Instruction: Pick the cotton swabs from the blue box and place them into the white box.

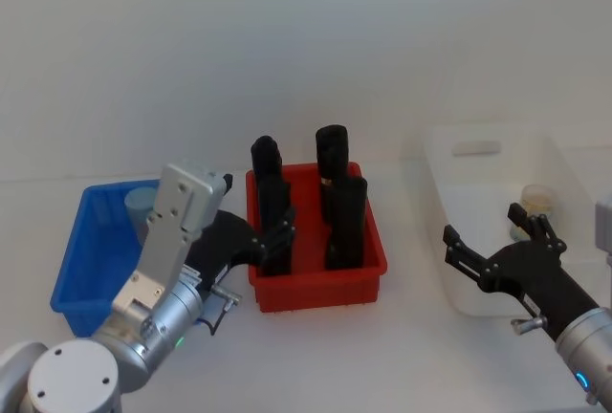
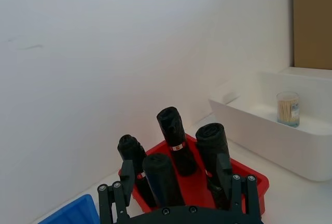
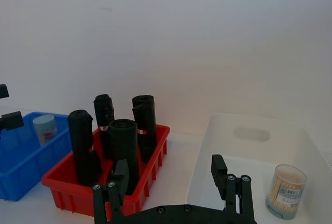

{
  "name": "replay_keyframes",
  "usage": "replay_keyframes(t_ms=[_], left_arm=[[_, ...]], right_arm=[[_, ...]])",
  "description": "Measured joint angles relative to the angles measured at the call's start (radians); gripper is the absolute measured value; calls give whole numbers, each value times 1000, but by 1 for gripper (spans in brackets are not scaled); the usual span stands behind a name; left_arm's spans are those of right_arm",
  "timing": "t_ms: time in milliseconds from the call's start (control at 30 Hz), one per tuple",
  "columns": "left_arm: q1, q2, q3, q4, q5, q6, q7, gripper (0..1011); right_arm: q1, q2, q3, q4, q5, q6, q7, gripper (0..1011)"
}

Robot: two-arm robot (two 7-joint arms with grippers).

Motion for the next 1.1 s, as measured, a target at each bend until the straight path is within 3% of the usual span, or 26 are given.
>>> replay_keyframes(t_ms=[300, 1100], left_arm=[[22, -9, 22, 1, 24, -56, 61, 1004], [23, -9, 23, 1, 25, -59, 64, 1004]], right_arm=[[0, -1, 0, -1, 0, 0, 0, 1001], [0, -1, 0, -1, 1, 0, 0, 1001]])
